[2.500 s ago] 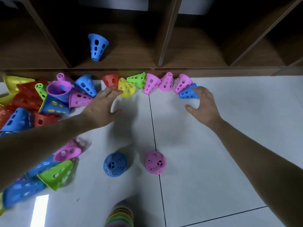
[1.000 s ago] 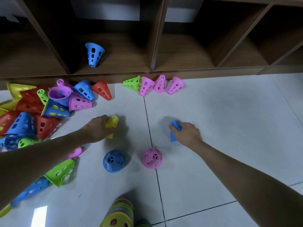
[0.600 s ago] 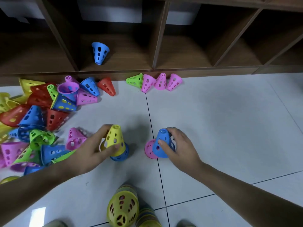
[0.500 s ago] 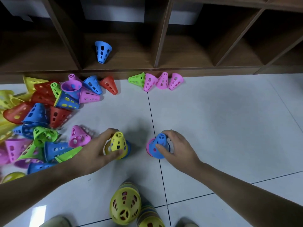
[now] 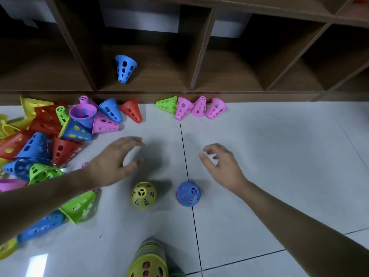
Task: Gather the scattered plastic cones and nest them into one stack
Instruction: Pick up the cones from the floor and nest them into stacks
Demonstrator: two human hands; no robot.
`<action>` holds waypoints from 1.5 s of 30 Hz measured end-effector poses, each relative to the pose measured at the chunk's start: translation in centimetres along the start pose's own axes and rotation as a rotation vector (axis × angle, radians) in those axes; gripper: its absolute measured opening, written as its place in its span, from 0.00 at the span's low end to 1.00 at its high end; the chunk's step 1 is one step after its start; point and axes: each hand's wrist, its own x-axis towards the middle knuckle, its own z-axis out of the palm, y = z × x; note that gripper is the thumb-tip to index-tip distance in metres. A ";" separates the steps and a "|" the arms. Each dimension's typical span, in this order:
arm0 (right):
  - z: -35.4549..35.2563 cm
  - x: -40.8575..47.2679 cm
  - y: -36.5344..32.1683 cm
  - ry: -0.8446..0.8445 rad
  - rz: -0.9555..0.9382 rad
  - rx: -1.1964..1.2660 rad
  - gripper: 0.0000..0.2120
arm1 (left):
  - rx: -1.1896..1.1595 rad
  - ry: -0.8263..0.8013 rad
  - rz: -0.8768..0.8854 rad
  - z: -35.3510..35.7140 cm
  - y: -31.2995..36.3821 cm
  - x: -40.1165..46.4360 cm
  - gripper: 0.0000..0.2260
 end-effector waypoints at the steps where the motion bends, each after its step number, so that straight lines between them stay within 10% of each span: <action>1: -0.1 1.3 0.4 0.049 0.021 0.015 0.10 | 0.042 0.002 -0.021 -0.5 -0.8 1.3 0.28; 7: -1.6 8.8 2.1 0.237 0.098 0.035 0.18 | 0.560 -0.157 -0.080 -2.9 -5.0 8.8 0.41; 15: -2.2 16.8 2.0 0.068 0.180 -0.168 0.26 | 0.520 -0.247 -0.241 -3.4 -5.9 13.0 0.43; 22: -2.1 20.3 2.4 0.018 0.167 -0.435 0.30 | 0.762 -0.324 -0.022 -2.5 -5.9 13.1 0.12; 27: -3.1 19.7 4.7 -0.178 0.264 -0.565 0.37 | 0.890 -0.397 -0.062 -2.6 -6.6 12.4 0.33; 38: -3.4 17.4 7.2 -0.172 0.241 -0.532 0.23 | 0.578 -0.246 -0.288 -3.0 -8.2 10.6 0.30; 45: -2.8 14.8 7.3 -0.215 0.200 -0.558 0.15 | 0.574 -0.126 -0.143 -2.2 -6.7 10.1 0.23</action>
